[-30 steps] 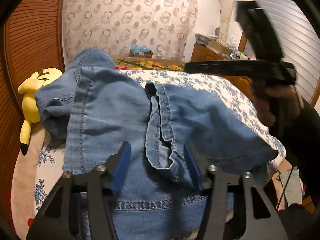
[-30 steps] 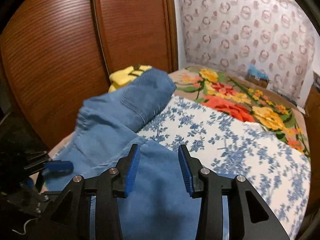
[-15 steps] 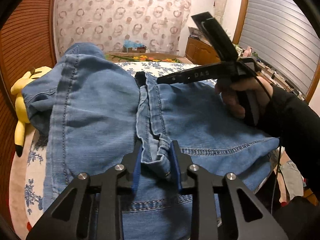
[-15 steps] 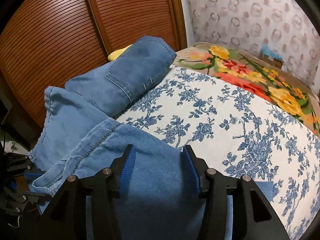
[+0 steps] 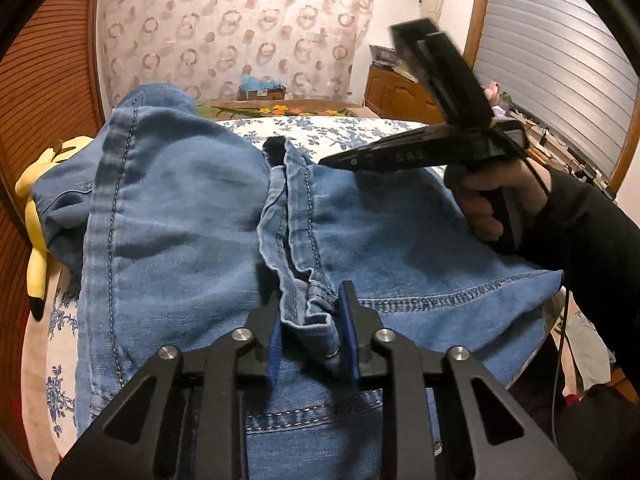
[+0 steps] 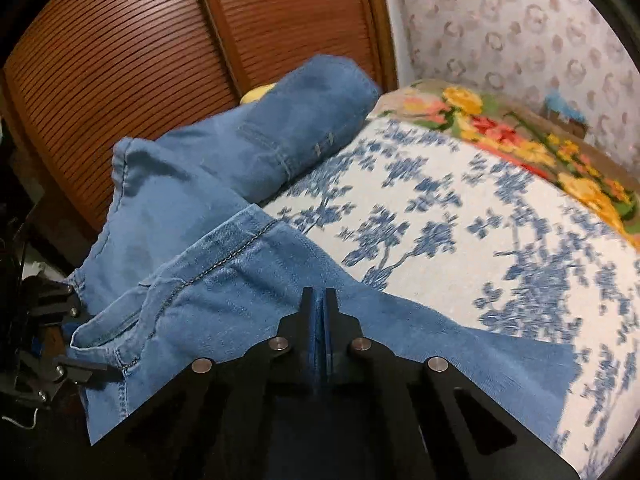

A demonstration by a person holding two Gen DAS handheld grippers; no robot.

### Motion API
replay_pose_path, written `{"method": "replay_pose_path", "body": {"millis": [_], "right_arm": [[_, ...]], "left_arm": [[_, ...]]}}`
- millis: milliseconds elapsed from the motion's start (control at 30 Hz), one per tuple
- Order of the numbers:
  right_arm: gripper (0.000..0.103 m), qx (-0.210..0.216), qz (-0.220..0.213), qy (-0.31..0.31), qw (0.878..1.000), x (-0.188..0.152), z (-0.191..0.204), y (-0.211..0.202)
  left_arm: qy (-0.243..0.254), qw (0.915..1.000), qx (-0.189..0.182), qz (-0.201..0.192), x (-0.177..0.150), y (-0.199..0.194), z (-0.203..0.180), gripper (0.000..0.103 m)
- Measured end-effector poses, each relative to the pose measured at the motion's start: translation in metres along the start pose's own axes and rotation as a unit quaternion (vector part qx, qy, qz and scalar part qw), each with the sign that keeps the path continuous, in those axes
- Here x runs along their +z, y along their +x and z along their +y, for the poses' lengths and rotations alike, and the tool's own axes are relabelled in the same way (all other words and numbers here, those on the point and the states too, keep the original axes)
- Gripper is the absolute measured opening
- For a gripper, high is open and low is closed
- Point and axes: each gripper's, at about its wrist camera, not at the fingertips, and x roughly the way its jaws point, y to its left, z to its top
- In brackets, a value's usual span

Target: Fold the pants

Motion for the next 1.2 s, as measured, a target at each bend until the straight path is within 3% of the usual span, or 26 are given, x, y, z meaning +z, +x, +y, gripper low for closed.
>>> {"method": "replay_pose_path", "body": {"millis": [200, 400, 600, 733, 967, 1133, 1200], "right_arm": [[0.001, -0.014, -0.077, -0.009, 0.997, 0.0, 0.003, -0.041], [0.001, -0.024, -0.122, -0.023, 0.992, 0.004, 0.011, -0.081], [0.001, -0.003, -0.16, -0.052, 0.986, 0.016, 0.042, -0.099], [0.001, 0.009, -0.156, -0.08, 0.984, 0.023, 0.072, -0.081], [0.001, -0.004, -0.091, -0.086, 0.992, 0.02, 0.087, -0.009], [0.003, -0.022, -0.067, -0.071, 0.995, 0.01, 0.081, -0.005], [0.004, -0.022, -0.076, -0.069, 0.994, 0.009, 0.08, -0.017]], "left_arm": [[0.016, 0.9991, -0.007, -0.04, 0.007, -0.025, -0.011, 0.009], [0.016, 0.9951, -0.009, -0.097, 0.018, -0.072, -0.014, 0.009], [-0.006, 0.9919, 0.001, -0.127, 0.013, -0.115, 0.006, 0.009], [-0.027, 0.9927, 0.024, -0.115, -0.007, -0.119, 0.021, 0.009], [-0.065, 0.9953, 0.053, -0.048, -0.037, -0.08, 0.048, 0.009], [-0.074, 0.9947, 0.064, -0.031, -0.044, -0.068, 0.052, 0.013], [-0.074, 0.9946, 0.065, -0.032, -0.043, -0.068, 0.051, 0.021]]}}
